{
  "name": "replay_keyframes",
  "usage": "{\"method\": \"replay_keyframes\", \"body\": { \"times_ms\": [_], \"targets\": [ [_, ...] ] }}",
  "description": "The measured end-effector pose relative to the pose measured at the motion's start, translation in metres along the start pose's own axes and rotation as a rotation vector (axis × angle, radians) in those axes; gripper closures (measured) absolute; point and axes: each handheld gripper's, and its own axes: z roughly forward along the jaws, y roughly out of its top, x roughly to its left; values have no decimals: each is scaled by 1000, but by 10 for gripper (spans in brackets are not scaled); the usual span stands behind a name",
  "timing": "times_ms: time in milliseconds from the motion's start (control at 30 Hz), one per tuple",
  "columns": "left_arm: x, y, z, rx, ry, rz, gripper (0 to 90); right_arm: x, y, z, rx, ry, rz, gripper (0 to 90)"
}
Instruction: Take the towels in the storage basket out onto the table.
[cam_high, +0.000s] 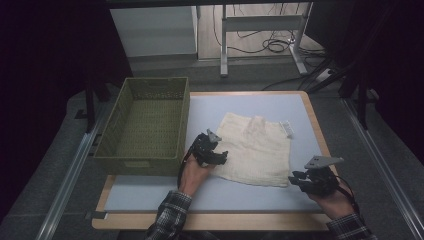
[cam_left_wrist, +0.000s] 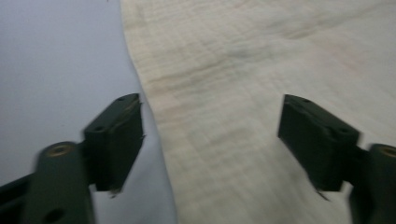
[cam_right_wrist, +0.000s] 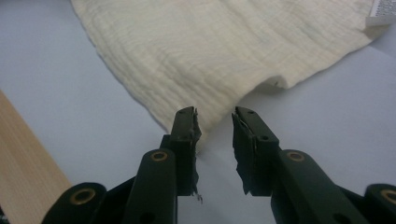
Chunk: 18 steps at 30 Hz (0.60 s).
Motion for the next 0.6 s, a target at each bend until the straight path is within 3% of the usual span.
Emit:
{"method": "replay_keyframes", "body": {
  "times_ms": [167,367,500,567,600],
  "targets": [
    [-16,-16,-23,2,15,38,431,7,-6,9,-7,36,12,692],
    [-16,-32,-34,14,67,19,570,11,-13,14,-37,55,30,686],
    [-19,-41,-30,51,110,33,574,8,-15,27,-26,44,38,651],
    [-17,-46,-27,50,101,9,555,9,-16,36,-6,29,32,650],
    [-15,-48,-27,40,88,-14,556,10,-17,37,-22,23,27,654]
  ]
}}
